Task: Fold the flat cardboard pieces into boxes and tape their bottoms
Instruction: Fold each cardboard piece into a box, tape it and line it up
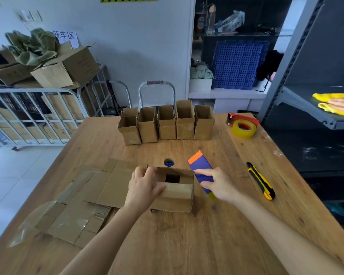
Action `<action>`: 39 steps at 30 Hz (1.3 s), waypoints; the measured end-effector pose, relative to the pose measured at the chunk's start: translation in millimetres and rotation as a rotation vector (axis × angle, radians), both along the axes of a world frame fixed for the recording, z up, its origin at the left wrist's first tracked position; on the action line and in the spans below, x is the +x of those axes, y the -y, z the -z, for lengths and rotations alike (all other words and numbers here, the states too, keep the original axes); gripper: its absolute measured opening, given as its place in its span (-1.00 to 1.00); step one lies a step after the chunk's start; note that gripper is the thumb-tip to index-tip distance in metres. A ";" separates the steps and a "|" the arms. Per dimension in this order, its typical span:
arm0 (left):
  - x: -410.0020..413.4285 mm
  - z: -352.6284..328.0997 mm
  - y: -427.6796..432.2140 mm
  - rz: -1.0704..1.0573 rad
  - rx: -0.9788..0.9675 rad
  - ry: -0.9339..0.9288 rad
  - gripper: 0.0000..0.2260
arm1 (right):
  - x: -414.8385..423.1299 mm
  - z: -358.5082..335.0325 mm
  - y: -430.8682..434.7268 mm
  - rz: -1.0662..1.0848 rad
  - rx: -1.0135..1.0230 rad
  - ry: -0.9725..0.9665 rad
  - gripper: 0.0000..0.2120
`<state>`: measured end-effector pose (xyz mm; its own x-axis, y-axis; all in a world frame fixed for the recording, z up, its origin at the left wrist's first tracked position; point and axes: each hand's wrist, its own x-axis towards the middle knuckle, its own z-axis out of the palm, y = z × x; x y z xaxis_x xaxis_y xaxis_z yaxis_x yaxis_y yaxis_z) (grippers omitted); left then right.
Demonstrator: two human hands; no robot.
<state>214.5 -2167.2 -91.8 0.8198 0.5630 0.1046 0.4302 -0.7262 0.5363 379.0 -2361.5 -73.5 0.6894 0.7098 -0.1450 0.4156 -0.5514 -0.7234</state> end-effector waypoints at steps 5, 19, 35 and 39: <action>-0.6 8.5 -2.9 0.127 0.277 0.146 -0.54 | -2.3 3.1 4.7 -0.053 -0.049 0.014 -0.56; -3.2 17.5 9.0 0.163 0.128 0.148 -0.88 | 7.2 -42.2 4.4 0.141 0.424 -0.623 -0.23; -35.1 32.1 1.2 0.251 0.071 -0.161 -0.44 | 3.5 -1.2 13.2 -0.073 0.176 -0.502 -0.34; -30.2 37.0 13.2 0.228 0.100 -0.115 -0.51 | 4.9 -14.0 1.2 -0.057 0.324 -0.580 -0.34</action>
<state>184.3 -2180.4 -128.9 0.9339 0.3540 0.0493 0.3034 -0.8581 0.4144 383.8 -2362.7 -59.5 0.5238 0.8129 -0.2546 -0.0692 -0.2573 -0.9639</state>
